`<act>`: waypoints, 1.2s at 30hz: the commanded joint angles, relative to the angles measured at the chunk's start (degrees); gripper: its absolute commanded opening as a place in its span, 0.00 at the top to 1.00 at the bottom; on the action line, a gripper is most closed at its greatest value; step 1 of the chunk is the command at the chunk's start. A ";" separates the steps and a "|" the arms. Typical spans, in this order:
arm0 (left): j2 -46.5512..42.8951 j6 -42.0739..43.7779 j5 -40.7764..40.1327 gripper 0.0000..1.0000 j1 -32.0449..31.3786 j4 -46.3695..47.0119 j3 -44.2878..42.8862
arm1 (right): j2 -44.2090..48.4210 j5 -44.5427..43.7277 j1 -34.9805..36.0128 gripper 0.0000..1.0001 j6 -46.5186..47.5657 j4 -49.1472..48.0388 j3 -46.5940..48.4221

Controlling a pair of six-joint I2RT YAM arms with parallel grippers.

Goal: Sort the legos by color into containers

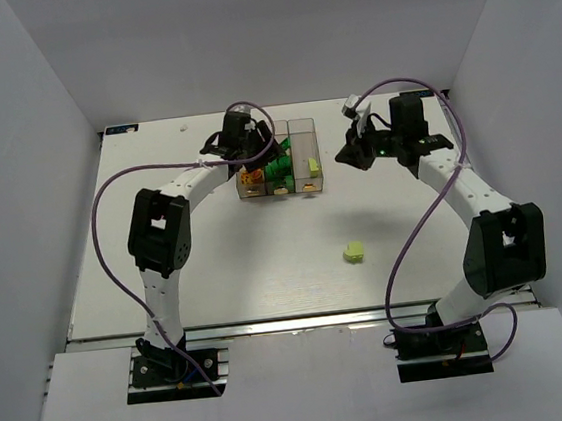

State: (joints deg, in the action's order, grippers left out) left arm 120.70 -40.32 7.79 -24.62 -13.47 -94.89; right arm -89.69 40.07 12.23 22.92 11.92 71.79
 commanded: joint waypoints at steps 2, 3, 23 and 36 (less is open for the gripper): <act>-1.44 -0.29 -1.20 0.02 -0.43 -0.68 -2.23 | 3.47 1.76 -0.63 0.85 -0.16 -1.64 -1.73; -1.70 -0.38 -1.03 0.02 -0.43 -0.41 -2.14 | 3.64 2.11 -0.63 0.81 0.02 -1.47 -1.91; -39.03 5.78 -24.71 0.02 -0.51 2.05 25.35 | 10.93 3.18 3.76 0.10 21.80 18.29 -11.93; -64.10 -1.60 -15.82 0.02 -0.34 2.40 50.67 | 13.58 0.89 6.40 0.11 61.55 36.34 -20.02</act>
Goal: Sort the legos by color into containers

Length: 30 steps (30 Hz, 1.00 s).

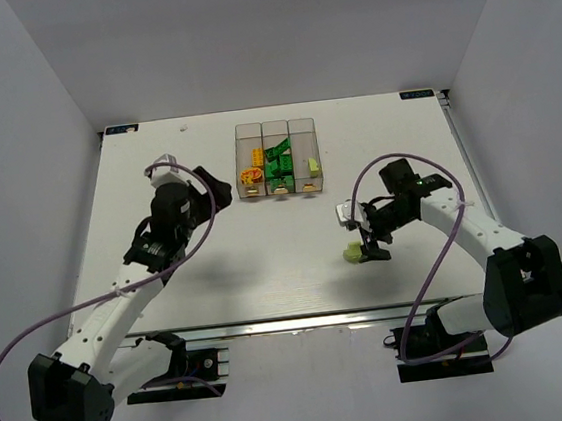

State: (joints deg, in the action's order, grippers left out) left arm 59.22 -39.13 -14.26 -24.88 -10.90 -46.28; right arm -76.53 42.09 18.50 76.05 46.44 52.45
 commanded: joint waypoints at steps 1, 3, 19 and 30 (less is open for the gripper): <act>-3.14 -3.22 7.48 0.02 -0.08 0.00 3.64 | -0.19 -1.82 0.13 0.11 8.24 1.38 -0.59; -4.72 -4.63 10.90 0.02 -0.08 1.22 5.32 | -1.42 -2.62 0.13 0.11 7.01 -0.63 -0.42; -6.22 -12.98 24.63 0.07 -0.08 15.81 16.83 | -6.52 -9.74 4.44 0.13 2.53 -9.87 -3.84; -4.64 -12.98 27.09 0.07 -0.08 19.51 17.28 | -9.77 -13.87 5.58 0.17 -0.82 -15.05 -5.07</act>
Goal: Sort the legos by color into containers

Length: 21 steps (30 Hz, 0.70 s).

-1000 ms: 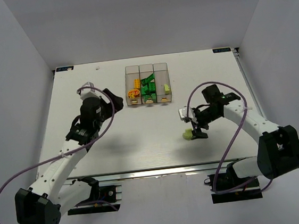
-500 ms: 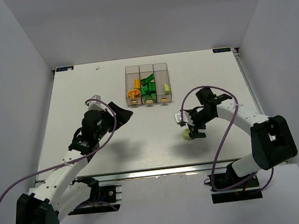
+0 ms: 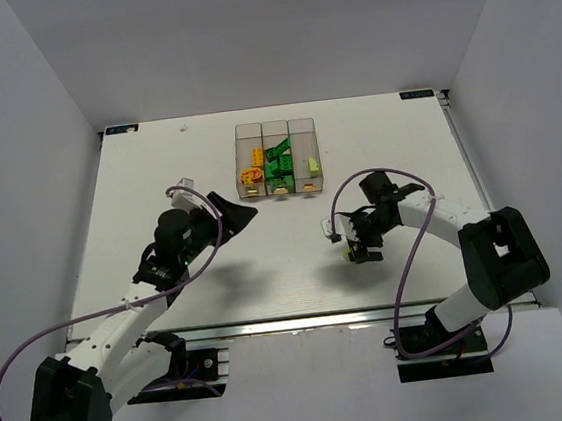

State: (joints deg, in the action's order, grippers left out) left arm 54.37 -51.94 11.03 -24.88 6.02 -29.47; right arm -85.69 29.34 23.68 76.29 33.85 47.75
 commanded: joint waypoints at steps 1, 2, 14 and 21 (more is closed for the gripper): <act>0.30 -0.26 1.89 0.07 -0.08 3.03 0.47 | -0.88 -1.39 0.40 0.19 -1.06 -2.47 -0.37; 0.39 -0.53 1.89 0.07 -0.08 3.29 0.64 | -1.32 -1.57 0.40 0.20 -1.06 -2.47 -0.29; 1.70 -1.67 3.82 0.07 -0.08 6.72 1.96 | -2.29 -2.36 0.49 0.48 0.17 -1.68 -0.99; 2.93 -2.99 6.02 0.07 -0.08 11.64 3.28 | -1.59 2.37 0.49 0.70 -5.08 -1.32 3.92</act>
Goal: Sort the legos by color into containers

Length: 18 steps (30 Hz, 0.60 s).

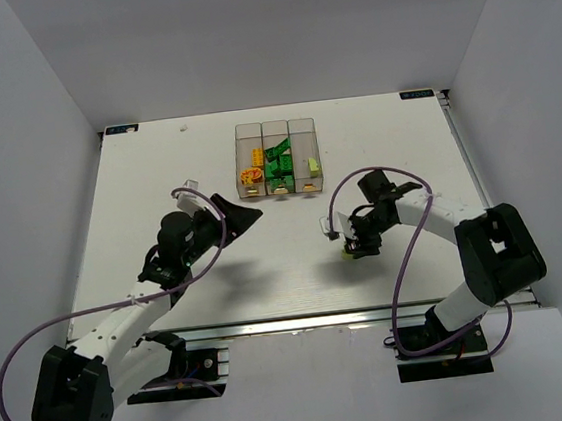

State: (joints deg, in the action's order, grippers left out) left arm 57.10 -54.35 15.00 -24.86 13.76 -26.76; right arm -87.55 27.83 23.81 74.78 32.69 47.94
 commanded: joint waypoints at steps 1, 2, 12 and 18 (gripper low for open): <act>0.20 -0.67 2.13 0.07 -0.10 4.17 0.57 | 0.10 4.50 0.36 0.73 -6.46 -1.04 5.04; 0.46 -0.67 2.31 0.07 -0.10 4.52 0.57 | 0.01 5.12 0.36 0.76 -12.50 -3.05 7.93; 7.40 -2.43 6.26 0.08 -0.10 16.36 -1.54 | -1.75 8.20 2.29 0.88 -45.49 -19.76 21.48; 11.36 -4.54 7.41 0.09 -0.10 25.34 -2.24 | -1.75 6.09 5.97 0.89 -51.93 -24.60 24.30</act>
State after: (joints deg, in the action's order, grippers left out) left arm 67.79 -57.60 20.49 -24.86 31.24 -26.76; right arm -89.01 33.78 27.90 29.63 12.60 69.76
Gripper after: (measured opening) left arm 0.911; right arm 0.547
